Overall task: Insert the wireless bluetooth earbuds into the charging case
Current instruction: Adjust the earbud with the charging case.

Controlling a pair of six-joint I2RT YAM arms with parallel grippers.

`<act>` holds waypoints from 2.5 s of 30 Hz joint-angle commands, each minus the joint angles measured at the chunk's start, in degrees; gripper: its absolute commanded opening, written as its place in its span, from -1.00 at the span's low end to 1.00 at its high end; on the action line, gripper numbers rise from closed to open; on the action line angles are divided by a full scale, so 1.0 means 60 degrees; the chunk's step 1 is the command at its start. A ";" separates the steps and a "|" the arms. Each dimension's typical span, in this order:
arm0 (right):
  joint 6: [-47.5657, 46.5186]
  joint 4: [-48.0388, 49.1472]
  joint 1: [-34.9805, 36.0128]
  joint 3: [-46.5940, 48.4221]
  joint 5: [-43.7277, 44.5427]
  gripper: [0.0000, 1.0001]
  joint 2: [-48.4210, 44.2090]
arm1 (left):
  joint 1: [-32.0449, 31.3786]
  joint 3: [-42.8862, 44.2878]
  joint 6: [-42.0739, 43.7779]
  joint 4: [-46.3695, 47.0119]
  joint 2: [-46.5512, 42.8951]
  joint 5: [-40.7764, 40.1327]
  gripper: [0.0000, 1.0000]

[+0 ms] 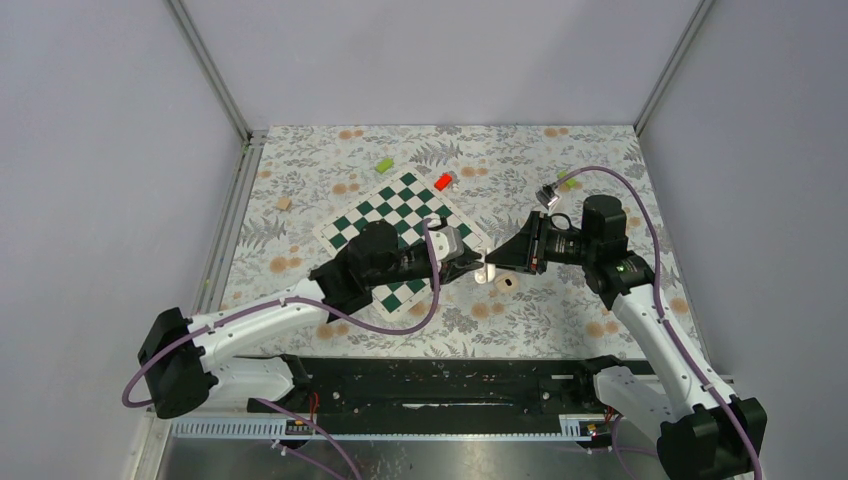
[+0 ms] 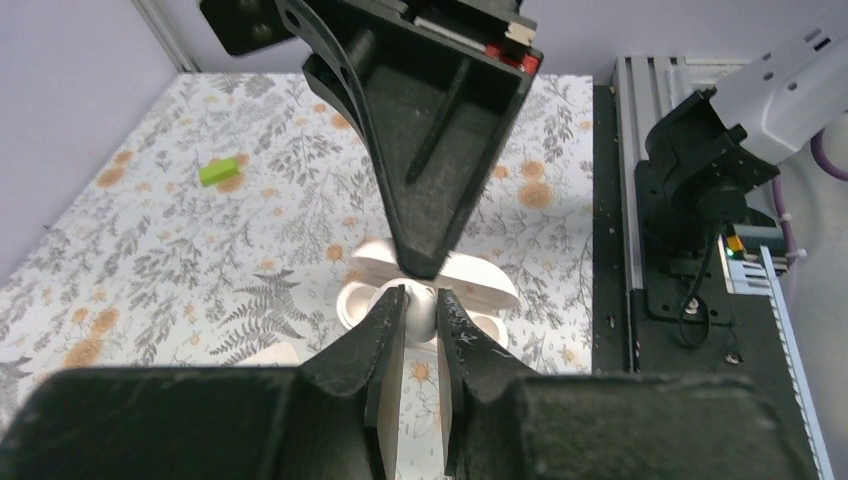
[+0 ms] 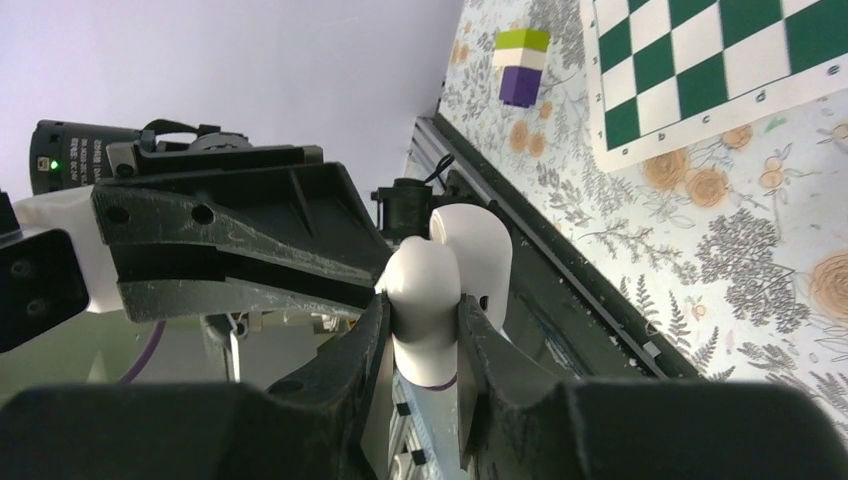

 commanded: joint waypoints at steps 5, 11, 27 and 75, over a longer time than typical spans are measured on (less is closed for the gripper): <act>0.0534 0.0850 0.0000 -0.0083 -0.0958 -1.00 -0.0059 | 0.0051 -0.0247 0.0061 0.1623 -0.0441 -0.0413 -0.71; 0.1123 0.1544 -0.0004 -0.0225 -0.1310 -1.00 -0.0103 | 0.0055 -0.0244 0.0193 0.1622 -0.0367 -0.0418 -0.71; 0.1522 0.2164 0.0003 -0.0239 -0.1318 -1.00 -0.0150 | 0.0136 -0.0185 0.0431 0.0943 -0.0272 -0.0330 -0.73; 0.3169 0.4308 0.0004 -0.0673 -0.2409 -1.00 -0.0015 | 0.0501 -0.0537 0.0257 0.1045 -0.0752 0.0884 -0.82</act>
